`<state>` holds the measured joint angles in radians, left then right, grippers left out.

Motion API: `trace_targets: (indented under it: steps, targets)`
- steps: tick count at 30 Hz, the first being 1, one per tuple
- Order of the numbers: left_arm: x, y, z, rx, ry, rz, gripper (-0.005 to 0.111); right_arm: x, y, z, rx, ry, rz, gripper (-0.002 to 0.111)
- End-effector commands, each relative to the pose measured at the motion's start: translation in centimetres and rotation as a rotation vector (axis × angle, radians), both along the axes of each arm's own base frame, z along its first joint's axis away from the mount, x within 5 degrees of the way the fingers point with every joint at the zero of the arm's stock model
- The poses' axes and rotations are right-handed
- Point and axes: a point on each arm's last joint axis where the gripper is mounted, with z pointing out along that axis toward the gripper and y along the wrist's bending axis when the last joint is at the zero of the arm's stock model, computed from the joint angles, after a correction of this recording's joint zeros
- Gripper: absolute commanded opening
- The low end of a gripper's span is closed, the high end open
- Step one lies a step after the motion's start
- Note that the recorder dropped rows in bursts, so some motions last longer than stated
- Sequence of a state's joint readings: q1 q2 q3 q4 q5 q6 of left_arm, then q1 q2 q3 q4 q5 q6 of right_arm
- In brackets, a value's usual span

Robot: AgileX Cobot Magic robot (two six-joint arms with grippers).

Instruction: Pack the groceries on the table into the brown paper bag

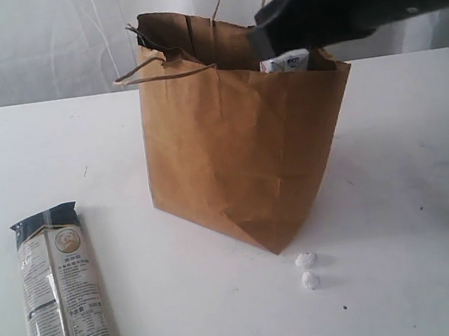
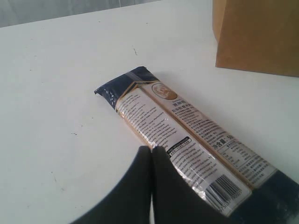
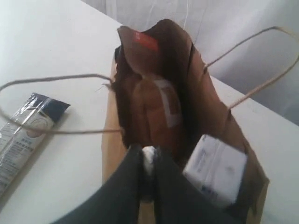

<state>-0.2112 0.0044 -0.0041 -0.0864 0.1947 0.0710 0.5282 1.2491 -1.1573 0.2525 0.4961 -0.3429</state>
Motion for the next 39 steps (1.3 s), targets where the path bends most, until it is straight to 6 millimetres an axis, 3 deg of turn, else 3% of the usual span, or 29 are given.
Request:
trace_targets:
  steps: [1,6,8,11,13,18,23,27,32,39]
  targets:
    - [0.0,0.0,-0.1,-0.003,0.0,0.0,0.0,4.0,2.0,-0.3,-0.047,-0.028,0.0,0.0]
    - [0.0,0.0,-0.1,-0.003,0.0,0.0,0.0,7.0,3.8,-1.7,-0.082,0.017,0.005,0.002]
    - [0.0,0.0,-0.1,-0.003,0.0,0.0,0.0,7.6,4.2,-2.3,-0.084,0.042,0.006,0.015]
    - [0.0,0.0,-0.1,-0.003,0.0,0.0,0.0,7.5,4.0,-1.8,-0.072,0.017,0.002,0.053]
    - [0.0,0.0,-0.1,-0.003,0.0,0.0,0.0,7.0,3.8,-1.0,-0.06,-0.003,0.001,0.059]
    - [0.0,0.0,-0.1,-0.003,0.0,0.0,0.0,3.5,1.4,0.6,-0.035,-0.046,-0.043,0.056]
    - [0.0,0.0,-0.1,-0.003,0.0,0.0,0.0,-4.1,-3.8,1.9,-0.015,-0.083,-0.125,0.053]
    - [0.0,0.0,-0.1,-0.003,0.0,0.0,0.0,-7.9,-6.2,1.7,-0.03,-0.035,-0.139,0.053]
    - [0.0,0.0,-0.1,-0.003,0.0,0.0,0.0,-10.0,-7.4,-1.1,-0.074,0.08,-0.159,0.053]
    - [0.0,0.0,-0.1,-0.003,0.0,0.0,0.0,-8.7,-6.5,-7.8,-0.2,0.326,-0.157,0.053]
